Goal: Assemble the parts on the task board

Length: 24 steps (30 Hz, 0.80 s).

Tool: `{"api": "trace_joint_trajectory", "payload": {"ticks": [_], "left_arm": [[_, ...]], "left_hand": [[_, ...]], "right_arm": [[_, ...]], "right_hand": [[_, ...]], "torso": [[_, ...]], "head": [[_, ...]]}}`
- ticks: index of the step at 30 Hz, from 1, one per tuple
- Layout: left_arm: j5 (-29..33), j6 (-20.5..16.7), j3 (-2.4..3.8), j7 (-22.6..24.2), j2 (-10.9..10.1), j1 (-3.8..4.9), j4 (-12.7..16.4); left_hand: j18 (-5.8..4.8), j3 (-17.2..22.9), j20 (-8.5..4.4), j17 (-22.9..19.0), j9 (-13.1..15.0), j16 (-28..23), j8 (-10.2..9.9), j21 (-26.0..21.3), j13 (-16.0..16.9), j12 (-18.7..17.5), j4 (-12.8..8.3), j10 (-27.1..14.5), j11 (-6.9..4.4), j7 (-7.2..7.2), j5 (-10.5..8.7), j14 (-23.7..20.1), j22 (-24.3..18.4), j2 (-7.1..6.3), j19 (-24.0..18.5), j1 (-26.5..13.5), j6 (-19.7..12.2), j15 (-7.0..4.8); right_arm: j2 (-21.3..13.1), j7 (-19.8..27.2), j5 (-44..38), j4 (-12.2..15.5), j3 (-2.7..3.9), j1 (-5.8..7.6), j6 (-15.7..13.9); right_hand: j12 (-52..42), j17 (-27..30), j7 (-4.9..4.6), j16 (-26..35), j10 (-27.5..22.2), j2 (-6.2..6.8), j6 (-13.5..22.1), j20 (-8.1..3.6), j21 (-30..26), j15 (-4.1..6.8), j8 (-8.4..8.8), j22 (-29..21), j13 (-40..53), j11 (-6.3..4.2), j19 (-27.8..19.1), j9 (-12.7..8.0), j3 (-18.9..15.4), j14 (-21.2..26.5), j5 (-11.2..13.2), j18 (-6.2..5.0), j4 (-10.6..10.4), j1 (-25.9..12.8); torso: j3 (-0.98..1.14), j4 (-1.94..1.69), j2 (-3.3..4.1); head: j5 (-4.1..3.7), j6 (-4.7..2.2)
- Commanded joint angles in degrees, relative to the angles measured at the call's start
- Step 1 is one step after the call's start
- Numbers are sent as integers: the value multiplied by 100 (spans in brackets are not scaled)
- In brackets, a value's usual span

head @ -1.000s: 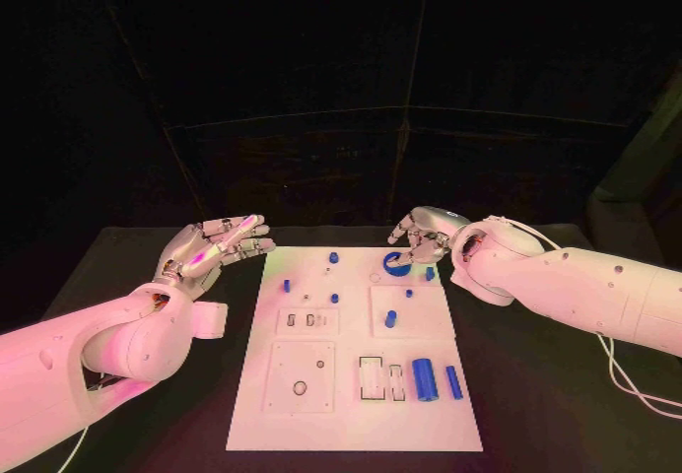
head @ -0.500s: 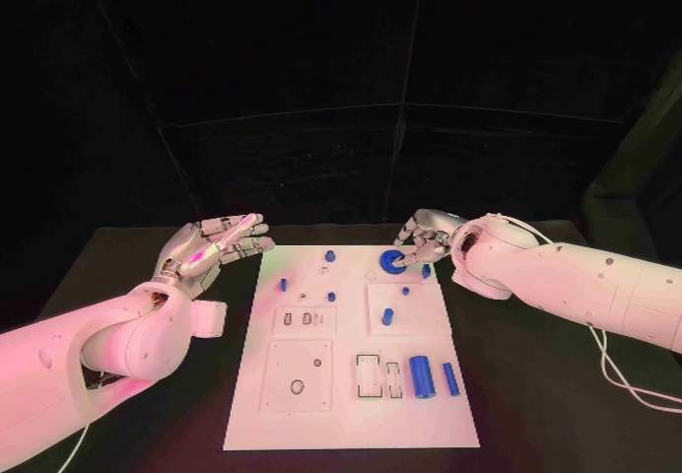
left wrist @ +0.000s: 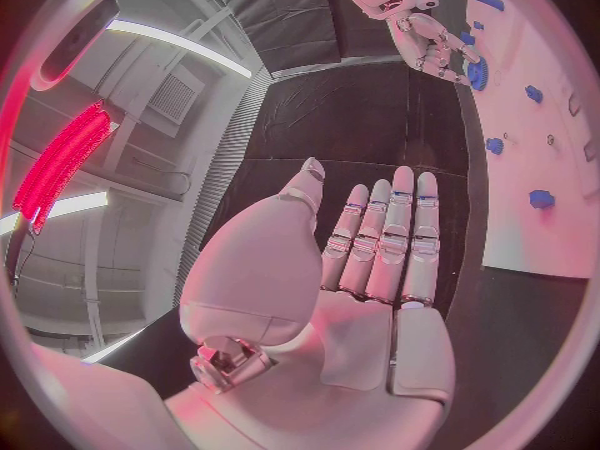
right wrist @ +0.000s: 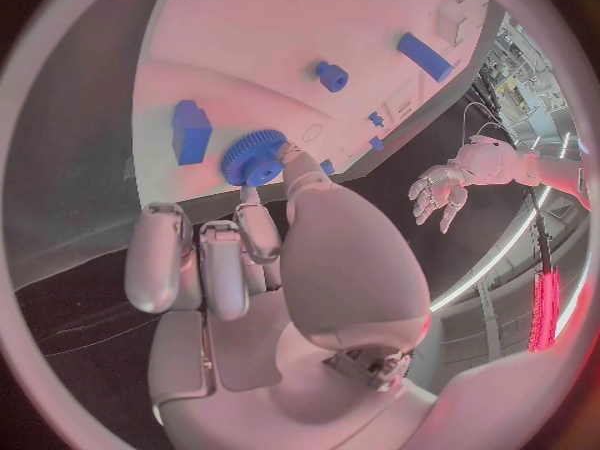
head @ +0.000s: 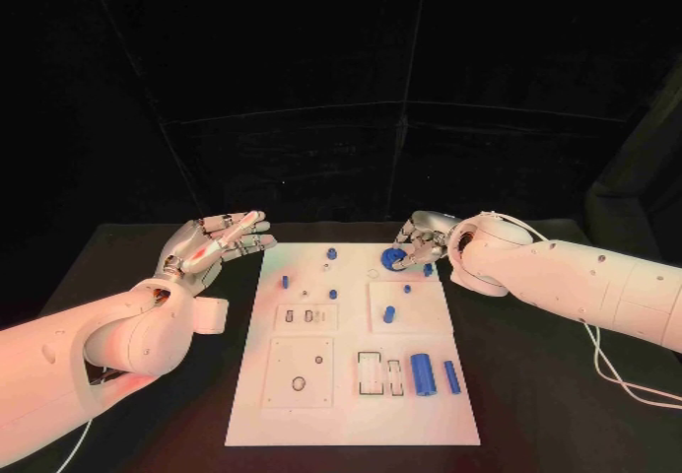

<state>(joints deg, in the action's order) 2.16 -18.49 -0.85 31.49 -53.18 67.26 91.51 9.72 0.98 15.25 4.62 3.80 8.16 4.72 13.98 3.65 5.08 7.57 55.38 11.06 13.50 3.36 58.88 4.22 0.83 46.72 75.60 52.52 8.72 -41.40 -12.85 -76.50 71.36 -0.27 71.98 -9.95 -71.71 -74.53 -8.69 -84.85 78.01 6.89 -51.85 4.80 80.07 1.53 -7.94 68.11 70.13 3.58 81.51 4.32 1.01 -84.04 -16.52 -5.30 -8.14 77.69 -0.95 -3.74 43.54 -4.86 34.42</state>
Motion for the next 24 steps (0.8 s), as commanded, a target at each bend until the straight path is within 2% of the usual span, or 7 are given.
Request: {"api": "trace_joint_trajectory", "payload": {"ticks": [1, 7, 11, 13, 18, 21, 24], "left_arm": [[-32, 87, 5, 22, 6, 8, -1], [-32, 88, 5, 15, 6, 8, -10], [-32, 89, 5, 12, 7, 8, -16], [-32, 89, 5, 11, 7, 8, -17], [-32, 91, 5, 10, 7, 8, -23], [-32, 92, 5, 9, 8, 8, -25], [-32, 95, 5, 9, 8, 8, -27]], "left_hand": [[90, 0, 9, -6, 0, -25, -19, -34, 2, -30, -22, 18, -7, 7, -28, 16, -7, 21, 41, -24, -10, 6], [90, 0, 9, -7, -1, -31, -24, -35, 1, -34, -30, 15, -6, 7, -27, 14, -8, 19, 44, -20, -13, 7], [89, 0, 9, -8, -2, -34, -27, -36, 0, -37, -38, 13, -6, 8, -28, 14, -9, 18, 47, -15, -15, 7], [89, 0, 9, -8, -2, -34, -27, -36, 0, -37, -38, 13, -6, 8, -28, 14, -9, 18, 47, -15, -15, 7], [89, 0, 9, -8, -2, -34, -27, -36, 0, -37, -38, 13, -6, 8, -28, 14, -9, 18, 47, -15, -15, 7], [89, 0, 9, -8, -2, -34, -27, -36, 0, -37, -38, 13, -6, 8, -28, 14, -9, 18, 47, -15, -15, 7], [89, 2, 9, -9, -3, -38, -30, -38, -1, -41, -48, 11, -5, 8, -28, 13, -11, 18, 50, -9, -17, 7]], "right_arm": [[16, -29, -80, -24, -4, 2, 304], [31, -28, -152, -23, -4, -9, 341], [37, -37, -264, -24, -4, -12, 253], [38, -32, -338, -23, -4, -13, 185], [41, 85, -720, 26, -4, -23, -239], [50, 196, -895, 65, -4, -31, -549], [61, 295, -1014, 118, -4, -38, -817]], "right_hand": [[-28, -15, 11, -33, 25, 0, 11, 1, 24, -45, -30, 12, 6, -15, 47, 9, 9, -319, -13, 114, 17, 55], [-46, -27, 12, -37, 34, 0, 9, 1, 31, -45, -35, 28, 27, -15, 52, 9, 11, -321, 0, 116, 24, 64], [-104, -53, 30, -46, 66, -85, -67, -5, 47, -34, -94, 55, 101, -32, 56, 22, 78, -323, 38, 120, 84, 158], [-151, -70, 47, -50, 96, -191, -161, -19, 62, -17, -153, 82, 162, -52, 64, 36, 195, -324, 294, 124, 173, 295], [-228, -233, 125, -97, 149, -467, -552, -72, 160, 47, -340, 294, 284, -131, 135, 79, 720, -347, 659, 162, 523, 781], [-275, -263, 169, -104, 195, -533, -723, -98, 190, 75, -387, 353, 344, -168, 156, 83, 944, -351, 691, 173, 614, 832], [-296, -278, 199, -106, 229, -546, -836, -121, 223, 96, -387, 421, 377, -195, 181, 73, 1132, -353, 665, 186, 650, 756]], "torso": [[2, 4, -3], [4, 11, 1], [6, 8, -3], [5, 2, -3], [6, 6, -2], [3, 11, -2], [6, 8, 0]], "head": [[29, 28], [38, 34], [37, 30], [30, 36], [31, 41], [30, 40], [20, 27]]}}
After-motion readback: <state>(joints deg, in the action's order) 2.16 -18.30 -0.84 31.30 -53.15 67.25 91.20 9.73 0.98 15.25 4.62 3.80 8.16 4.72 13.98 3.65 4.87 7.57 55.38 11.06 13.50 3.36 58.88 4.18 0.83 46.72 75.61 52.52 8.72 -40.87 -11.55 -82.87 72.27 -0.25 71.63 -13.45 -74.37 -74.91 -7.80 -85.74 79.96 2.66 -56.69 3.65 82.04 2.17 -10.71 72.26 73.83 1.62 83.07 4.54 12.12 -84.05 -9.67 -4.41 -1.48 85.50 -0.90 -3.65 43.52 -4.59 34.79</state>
